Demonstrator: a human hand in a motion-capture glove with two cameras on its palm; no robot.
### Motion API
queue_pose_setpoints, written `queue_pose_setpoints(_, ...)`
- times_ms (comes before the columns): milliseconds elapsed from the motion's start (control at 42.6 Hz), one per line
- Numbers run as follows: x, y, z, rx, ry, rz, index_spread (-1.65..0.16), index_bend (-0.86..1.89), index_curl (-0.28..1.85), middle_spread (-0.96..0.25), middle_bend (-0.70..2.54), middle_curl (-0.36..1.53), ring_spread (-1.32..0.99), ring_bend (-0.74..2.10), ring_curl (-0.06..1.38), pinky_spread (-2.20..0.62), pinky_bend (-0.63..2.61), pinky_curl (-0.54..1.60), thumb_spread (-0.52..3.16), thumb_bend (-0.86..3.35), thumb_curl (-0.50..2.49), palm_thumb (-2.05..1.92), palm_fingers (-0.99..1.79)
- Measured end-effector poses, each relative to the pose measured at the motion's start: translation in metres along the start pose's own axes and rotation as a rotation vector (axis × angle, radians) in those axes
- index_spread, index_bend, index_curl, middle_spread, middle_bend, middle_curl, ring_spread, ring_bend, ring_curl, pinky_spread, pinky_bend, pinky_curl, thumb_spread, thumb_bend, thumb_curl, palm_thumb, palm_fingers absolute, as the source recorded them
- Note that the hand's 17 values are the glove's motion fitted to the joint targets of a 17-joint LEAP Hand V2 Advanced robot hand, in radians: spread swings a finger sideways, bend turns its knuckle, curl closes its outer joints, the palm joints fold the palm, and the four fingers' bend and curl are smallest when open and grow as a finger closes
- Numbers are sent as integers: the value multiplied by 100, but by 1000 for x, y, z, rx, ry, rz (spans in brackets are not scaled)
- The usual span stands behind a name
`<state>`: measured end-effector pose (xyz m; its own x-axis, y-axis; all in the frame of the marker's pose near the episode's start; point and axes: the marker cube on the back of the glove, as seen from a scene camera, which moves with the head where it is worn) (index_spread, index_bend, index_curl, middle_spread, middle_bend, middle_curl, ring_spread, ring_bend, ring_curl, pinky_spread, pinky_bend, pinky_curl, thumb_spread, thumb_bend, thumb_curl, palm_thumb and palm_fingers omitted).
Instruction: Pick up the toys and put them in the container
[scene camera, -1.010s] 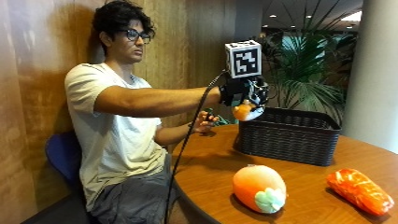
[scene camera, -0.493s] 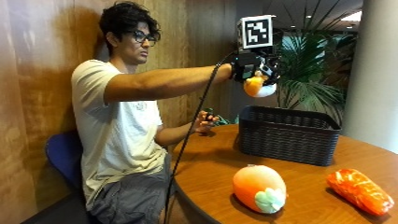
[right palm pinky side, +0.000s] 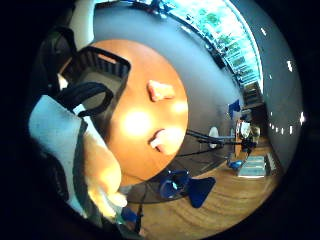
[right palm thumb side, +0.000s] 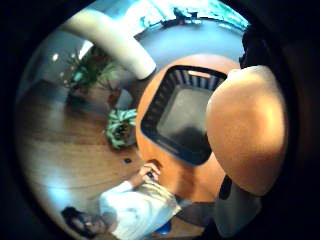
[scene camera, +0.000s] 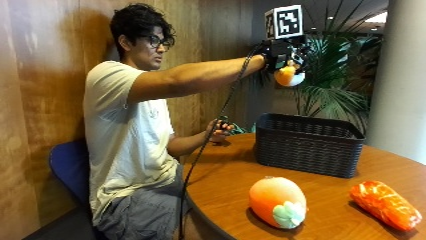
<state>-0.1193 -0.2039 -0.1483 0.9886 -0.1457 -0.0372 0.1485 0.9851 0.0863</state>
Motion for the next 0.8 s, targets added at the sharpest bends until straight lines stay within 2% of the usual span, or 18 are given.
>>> queue_pose_setpoints(329, -83, -52, 19, 39, -41, -138, -42, 79, 99, -45, 87, 109, -61, 135, 91, -39, 142, 59, 8, 45, 125, 65, 43)
queue_pose_setpoints(634, -109, -79, 54, -25, -44, -117, -43, 69, 105, -45, 83, 111, -60, 133, 89, -39, 143, 57, 11, 43, 126, 65, 39)
queue_pose_setpoints(705, -110, -81, 61, -58, -38, -93, -42, 63, 105, -44, 78, 110, -58, 130, 89, -39, 141, 57, 14, 41, 125, 65, 25)
queue_pose_setpoints(728, -108, -81, 62, -64, -36, -89, -42, 64, 106, -44, 78, 110, -58, 130, 89, -39, 141, 57, 14, 41, 125, 65, 28)
queue_pose_setpoints(775, -104, -79, 65, -80, -25, -86, -41, 49, 101, -42, 70, 107, -57, 124, 87, -38, 141, 56, 20, 39, 124, 63, 4)
queue_pose_setpoints(799, -102, -78, 66, -94, -19, -82, -41, 54, 104, -42, 73, 108, -56, 127, 89, -39, 141, 57, 20, 39, 124, 65, 14)
